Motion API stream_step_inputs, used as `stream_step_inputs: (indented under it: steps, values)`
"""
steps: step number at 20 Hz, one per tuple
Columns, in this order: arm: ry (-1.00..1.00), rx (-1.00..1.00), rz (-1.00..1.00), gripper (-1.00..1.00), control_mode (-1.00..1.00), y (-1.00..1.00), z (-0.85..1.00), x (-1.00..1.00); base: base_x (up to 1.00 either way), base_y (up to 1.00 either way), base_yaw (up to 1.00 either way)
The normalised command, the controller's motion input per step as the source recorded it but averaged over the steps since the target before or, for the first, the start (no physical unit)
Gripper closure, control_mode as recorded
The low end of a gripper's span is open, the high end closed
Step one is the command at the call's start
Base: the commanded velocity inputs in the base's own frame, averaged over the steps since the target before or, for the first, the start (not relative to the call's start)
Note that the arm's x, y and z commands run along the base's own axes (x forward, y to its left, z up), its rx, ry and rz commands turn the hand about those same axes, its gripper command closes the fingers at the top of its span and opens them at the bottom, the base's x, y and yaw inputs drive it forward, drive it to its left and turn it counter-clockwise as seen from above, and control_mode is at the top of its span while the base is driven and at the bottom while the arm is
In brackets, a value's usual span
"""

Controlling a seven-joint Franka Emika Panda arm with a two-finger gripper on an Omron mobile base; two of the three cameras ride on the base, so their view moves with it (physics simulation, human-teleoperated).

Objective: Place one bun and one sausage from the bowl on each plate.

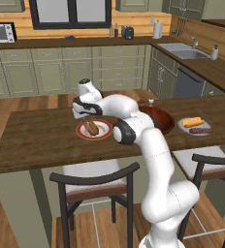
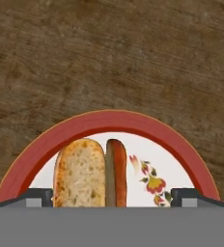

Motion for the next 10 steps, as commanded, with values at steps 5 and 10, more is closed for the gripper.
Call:
stream_step_inputs:
  steps: [5,10]
  values:
    - [0.0,-0.02,0.0,-1.0,-1.0,-0.03,0.86,-0.06,0.0,0.0,0.0]
    - [0.0,0.07,-0.08,-1.0,-1.0,-0.59,0.45,-0.27,0.0,0.0,0.0]
